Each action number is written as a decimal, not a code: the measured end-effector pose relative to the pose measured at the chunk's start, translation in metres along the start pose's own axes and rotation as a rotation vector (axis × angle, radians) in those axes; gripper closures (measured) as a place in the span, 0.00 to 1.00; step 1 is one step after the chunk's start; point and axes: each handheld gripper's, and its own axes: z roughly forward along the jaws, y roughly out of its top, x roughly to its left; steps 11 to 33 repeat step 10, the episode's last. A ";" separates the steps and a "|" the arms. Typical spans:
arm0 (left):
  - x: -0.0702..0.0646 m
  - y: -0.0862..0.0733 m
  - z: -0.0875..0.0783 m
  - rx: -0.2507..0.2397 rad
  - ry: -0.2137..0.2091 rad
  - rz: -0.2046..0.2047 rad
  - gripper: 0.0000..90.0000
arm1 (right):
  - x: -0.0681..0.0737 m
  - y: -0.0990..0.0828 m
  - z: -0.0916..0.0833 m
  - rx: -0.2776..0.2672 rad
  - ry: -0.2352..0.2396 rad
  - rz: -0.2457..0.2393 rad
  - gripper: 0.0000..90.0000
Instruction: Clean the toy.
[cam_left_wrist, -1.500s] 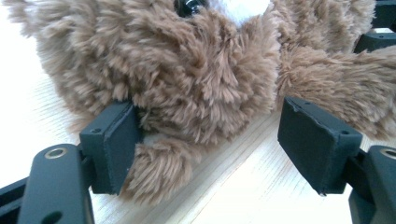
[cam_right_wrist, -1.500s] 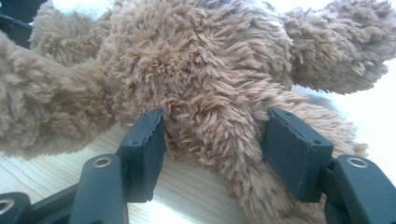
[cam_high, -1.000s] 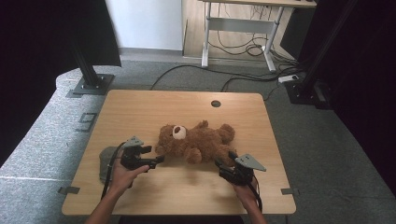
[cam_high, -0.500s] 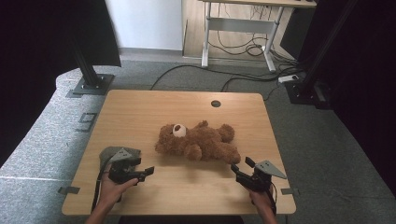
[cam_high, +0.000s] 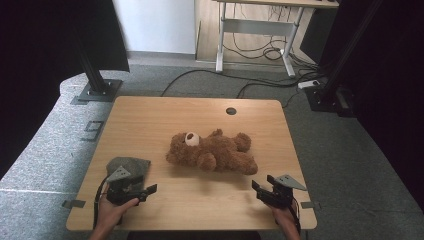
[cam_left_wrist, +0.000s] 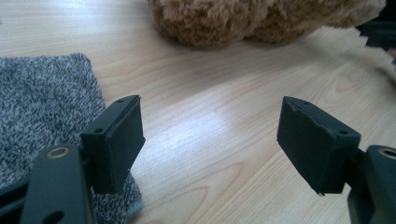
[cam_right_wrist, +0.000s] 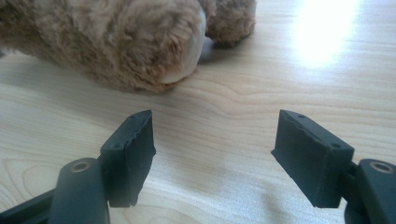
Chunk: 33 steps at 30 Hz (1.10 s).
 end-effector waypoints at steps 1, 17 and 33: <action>0.000 0.000 0.000 -0.007 -0.010 -0.002 0.25 | 0.000 0.000 0.001 0.002 0.000 0.002 0.31; -0.002 0.001 -0.001 -0.020 -0.023 0.004 0.25 | -0.001 0.000 0.002 0.002 -0.008 0.005 0.30; -0.002 0.001 -0.001 -0.020 -0.023 0.004 0.25 | -0.001 0.000 0.002 0.002 -0.008 0.005 0.30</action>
